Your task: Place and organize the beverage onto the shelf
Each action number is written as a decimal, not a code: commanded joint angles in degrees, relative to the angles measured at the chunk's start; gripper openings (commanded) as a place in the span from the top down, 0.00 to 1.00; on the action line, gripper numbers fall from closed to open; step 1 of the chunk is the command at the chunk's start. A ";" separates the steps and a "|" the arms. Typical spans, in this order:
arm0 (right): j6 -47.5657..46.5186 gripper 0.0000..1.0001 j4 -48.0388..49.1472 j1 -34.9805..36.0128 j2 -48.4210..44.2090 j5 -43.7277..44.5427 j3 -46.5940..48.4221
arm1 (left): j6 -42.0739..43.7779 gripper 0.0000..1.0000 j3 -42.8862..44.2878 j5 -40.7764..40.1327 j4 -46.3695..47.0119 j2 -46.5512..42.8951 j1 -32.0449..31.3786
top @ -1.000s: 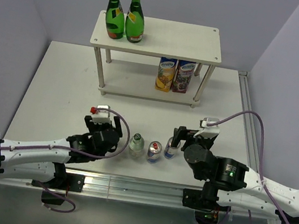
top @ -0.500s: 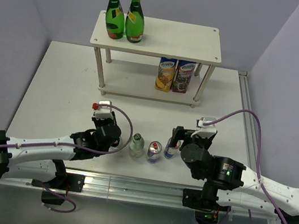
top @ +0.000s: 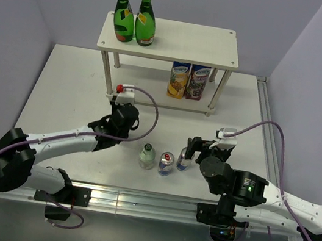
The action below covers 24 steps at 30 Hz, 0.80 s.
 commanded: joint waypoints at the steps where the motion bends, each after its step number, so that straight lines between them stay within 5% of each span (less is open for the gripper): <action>1: -0.43 0.04 2.63 0.49 -1.02 1.78 -0.21 | 7.54 1.00 9.01 2.91 10.83 1.08 2.88; 10: -0.69 0.04 2.98 0.49 -0.76 1.52 -0.30 | 14.22 1.00 23.50 8.36 15.75 12.85 12.55; 24: -0.34 0.04 2.81 0.49 2.14 1.96 -0.48 | 16.16 1.00 30.99 10.74 24.46 25.52 19.15</action>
